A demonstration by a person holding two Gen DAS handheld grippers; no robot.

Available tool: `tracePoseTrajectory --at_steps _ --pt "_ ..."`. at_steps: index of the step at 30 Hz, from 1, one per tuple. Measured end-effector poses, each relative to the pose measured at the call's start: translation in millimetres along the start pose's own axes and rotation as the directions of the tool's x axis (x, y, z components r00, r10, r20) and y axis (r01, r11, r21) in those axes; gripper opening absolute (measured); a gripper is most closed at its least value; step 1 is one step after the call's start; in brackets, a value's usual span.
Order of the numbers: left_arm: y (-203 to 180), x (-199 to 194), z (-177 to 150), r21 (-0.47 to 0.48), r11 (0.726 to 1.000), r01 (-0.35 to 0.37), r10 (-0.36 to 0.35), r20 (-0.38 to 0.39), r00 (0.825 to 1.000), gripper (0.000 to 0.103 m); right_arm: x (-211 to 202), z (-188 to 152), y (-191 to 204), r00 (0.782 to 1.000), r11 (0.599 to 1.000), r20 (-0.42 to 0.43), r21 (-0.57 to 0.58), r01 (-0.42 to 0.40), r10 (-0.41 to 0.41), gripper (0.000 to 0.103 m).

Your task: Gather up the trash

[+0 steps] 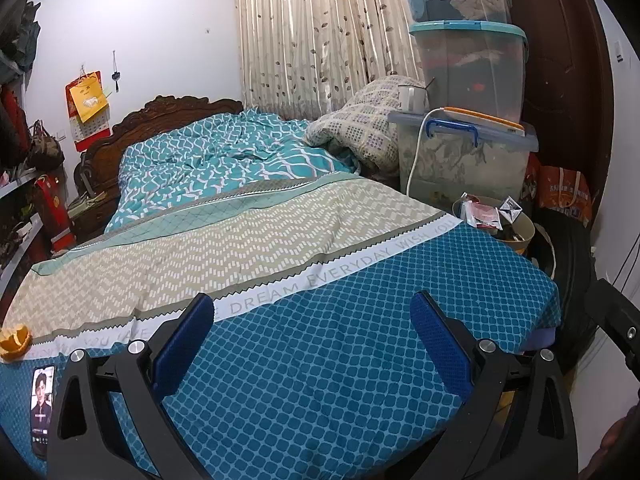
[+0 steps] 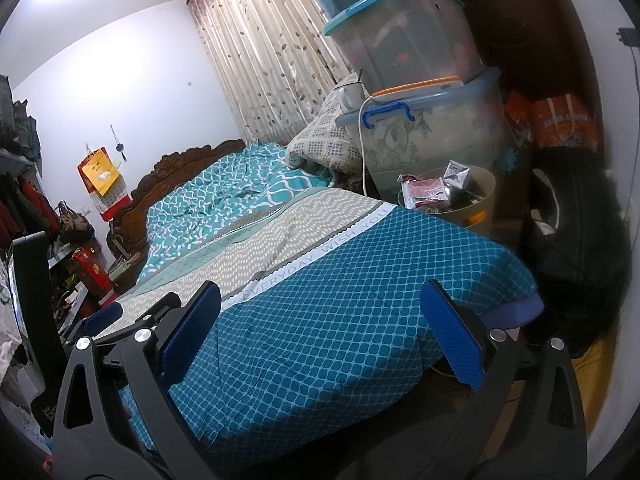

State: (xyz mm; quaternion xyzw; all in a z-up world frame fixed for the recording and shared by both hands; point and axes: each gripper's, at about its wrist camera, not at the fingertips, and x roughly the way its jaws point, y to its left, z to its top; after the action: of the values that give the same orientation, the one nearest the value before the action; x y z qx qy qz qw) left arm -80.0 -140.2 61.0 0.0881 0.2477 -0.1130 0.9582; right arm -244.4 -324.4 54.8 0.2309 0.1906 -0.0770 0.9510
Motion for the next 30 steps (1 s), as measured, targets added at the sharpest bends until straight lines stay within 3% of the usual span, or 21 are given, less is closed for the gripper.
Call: tracePoseTrajectory --at_steps 30 --pt "-1.3 -1.3 -1.2 0.027 0.999 0.027 -0.027 0.019 0.999 0.094 -0.6 -1.7 -2.0 1.000 1.000 -0.008 0.007 0.007 -0.007 0.098"
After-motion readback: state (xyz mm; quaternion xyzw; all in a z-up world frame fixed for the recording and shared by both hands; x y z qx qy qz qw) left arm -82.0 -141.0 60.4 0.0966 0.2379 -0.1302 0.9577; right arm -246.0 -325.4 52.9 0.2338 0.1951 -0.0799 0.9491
